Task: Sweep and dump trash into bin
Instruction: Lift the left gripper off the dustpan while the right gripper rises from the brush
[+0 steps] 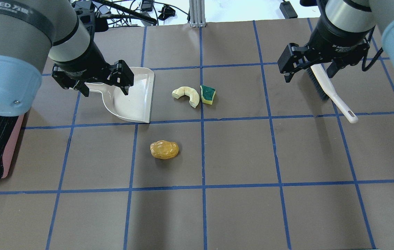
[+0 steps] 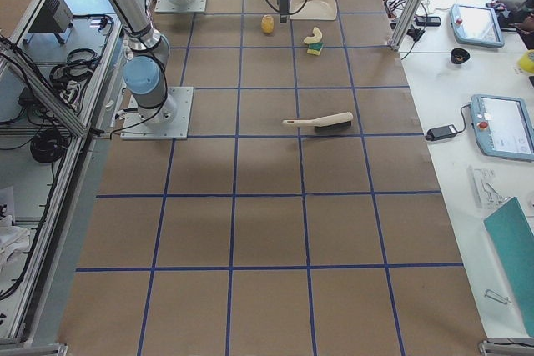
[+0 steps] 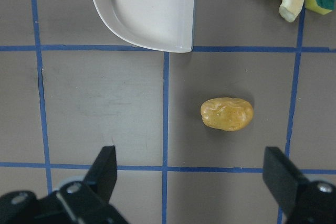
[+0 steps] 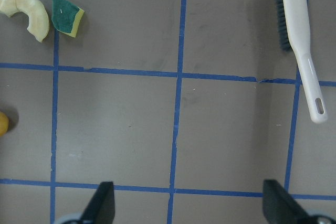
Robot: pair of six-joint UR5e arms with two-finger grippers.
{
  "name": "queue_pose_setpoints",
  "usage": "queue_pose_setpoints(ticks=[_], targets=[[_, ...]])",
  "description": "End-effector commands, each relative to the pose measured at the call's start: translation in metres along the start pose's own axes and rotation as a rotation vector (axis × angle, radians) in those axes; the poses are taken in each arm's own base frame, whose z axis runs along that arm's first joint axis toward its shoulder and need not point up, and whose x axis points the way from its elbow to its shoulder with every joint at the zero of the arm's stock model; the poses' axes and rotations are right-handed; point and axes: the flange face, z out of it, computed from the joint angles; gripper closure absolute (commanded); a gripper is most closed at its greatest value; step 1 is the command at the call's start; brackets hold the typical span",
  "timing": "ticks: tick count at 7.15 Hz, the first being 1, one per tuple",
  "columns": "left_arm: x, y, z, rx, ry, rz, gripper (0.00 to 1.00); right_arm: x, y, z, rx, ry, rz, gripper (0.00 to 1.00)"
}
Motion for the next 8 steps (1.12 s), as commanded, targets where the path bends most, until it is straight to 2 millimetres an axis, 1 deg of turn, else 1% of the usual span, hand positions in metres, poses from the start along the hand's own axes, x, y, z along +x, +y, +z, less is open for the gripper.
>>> queue_pose_setpoints(ticks=[1, 3, 4, 5, 6, 7, 8], targets=[[0.000, -0.002, 0.002, -0.002, 0.004, -0.005, 0.00, 0.000, 0.001, 0.001, -0.008, 0.000, -0.001, 0.00], [-0.005, -0.004, 0.007, -0.020, -0.009, -0.007, 0.00, 0.000, -0.002, 0.001, 0.007, -0.001, 0.001, 0.01], [-0.009, -0.006, 0.007, -0.019, -0.007, -0.018, 0.00, 0.011, -0.006, 0.004, 0.001, 0.000, 0.021, 0.01], [-0.010, -0.005, 0.005, -0.016, -0.008, -0.020, 0.00, 0.027, -0.011, 0.007, -0.002, -0.015, 0.051, 0.01], [-0.013, -0.007, 0.006, -0.017, -0.011, -0.029, 0.00, 0.033, -0.023, 0.019, -0.012, -0.013, 0.055, 0.01], [-0.036, -0.017, 0.006, -0.014, -0.015, -0.085, 0.00, 0.034, -0.036, 0.027, 0.014, -0.013, 0.067, 0.00], [-0.066, -0.027, 0.006, -0.004, -0.018, -0.146, 0.00, 0.038, -0.048, 0.047, -0.019, -0.015, 0.076, 0.00]])
